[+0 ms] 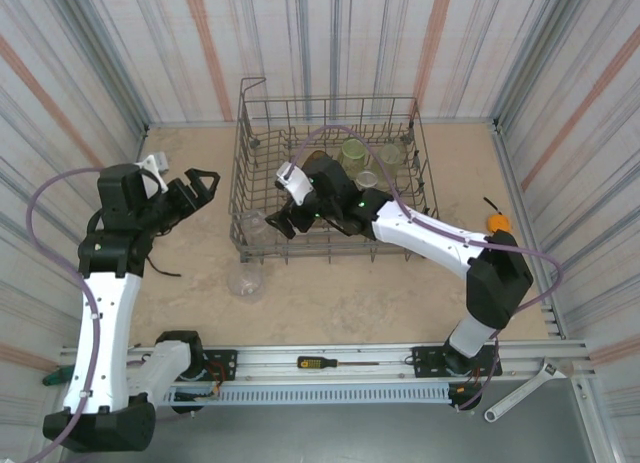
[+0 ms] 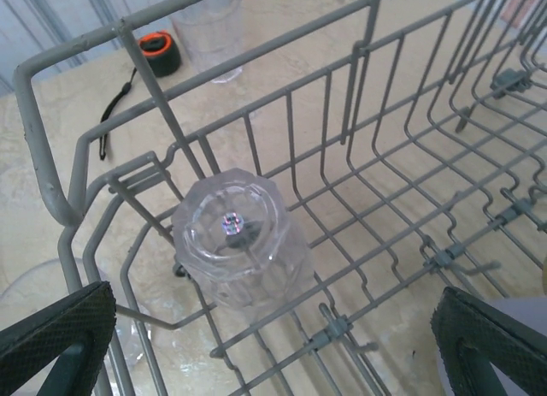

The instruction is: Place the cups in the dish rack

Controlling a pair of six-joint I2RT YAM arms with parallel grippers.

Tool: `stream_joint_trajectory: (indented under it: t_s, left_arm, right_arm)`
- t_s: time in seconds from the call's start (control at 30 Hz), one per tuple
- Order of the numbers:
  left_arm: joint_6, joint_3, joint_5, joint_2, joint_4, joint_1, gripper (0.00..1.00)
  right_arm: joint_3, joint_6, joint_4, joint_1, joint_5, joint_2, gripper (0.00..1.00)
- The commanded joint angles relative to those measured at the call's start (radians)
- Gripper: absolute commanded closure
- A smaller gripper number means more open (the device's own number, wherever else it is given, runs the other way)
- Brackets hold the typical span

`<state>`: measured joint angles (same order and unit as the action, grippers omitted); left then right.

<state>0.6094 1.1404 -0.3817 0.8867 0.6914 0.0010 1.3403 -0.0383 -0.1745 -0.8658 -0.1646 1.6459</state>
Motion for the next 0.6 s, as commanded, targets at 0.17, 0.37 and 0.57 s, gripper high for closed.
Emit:
stream_joint_trajectory:
  t_s: [0.17, 0.37, 0.57]
  left_arm:
    - [0.141, -0.116, -0.040, -0.103, 0.055, -0.017, 0.01]
    - [0.167, -0.177, 0.087, -0.205, 0.124, -0.126, 0.01]
    - [0.204, -0.224, 0.178, -0.235, 0.149, -0.247, 0.01]
  right_arm:
    - [-0.059, 0.118, -0.052, 0.007, 0.038, -0.132, 0.01]
    - [-0.092, 0.151, -0.091, 0.012, 0.076, -0.194, 0.01]
    - [-0.129, 0.189, -0.106, 0.037, 0.072, -0.236, 0.01]
